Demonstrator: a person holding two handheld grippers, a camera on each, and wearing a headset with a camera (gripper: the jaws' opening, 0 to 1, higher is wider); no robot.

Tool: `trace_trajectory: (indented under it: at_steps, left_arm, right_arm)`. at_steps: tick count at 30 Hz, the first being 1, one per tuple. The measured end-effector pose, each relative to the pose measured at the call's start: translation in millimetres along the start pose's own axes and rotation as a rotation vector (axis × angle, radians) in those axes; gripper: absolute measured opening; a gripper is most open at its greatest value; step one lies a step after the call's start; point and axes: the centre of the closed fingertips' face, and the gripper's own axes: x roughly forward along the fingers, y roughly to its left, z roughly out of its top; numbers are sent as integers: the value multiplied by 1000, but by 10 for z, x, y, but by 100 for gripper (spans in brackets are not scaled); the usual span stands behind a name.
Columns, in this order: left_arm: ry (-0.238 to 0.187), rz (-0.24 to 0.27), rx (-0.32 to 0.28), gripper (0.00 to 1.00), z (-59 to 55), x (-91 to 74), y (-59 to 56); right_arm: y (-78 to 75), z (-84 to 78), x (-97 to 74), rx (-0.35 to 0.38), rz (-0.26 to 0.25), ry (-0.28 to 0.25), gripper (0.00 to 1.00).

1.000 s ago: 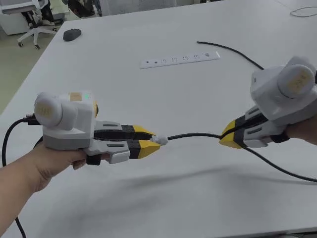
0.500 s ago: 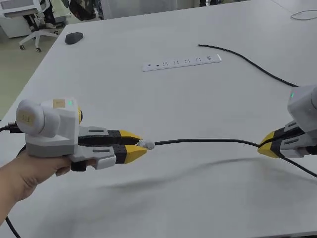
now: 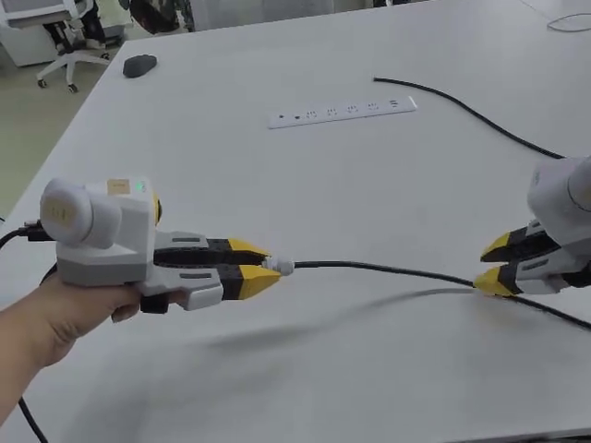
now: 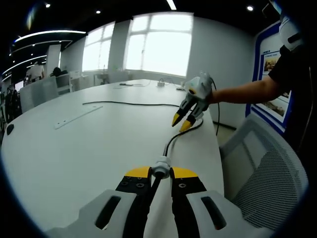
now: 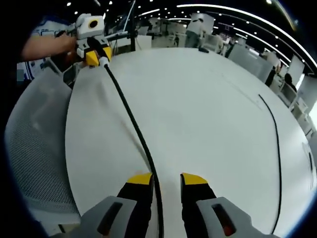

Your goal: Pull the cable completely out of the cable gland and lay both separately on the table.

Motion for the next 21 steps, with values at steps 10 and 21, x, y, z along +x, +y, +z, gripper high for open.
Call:
trace_trajectory:
  at_steps: [10,21]
  left_arm:
    - [-13,-43,52,15,136,70,-186]
    - [17,-66,104,15,94,66,-304]
  right_arm:
    - [1021,1146,145,-243,235,-268,18]
    - [1344,1291,360,-445,280,-223,11]
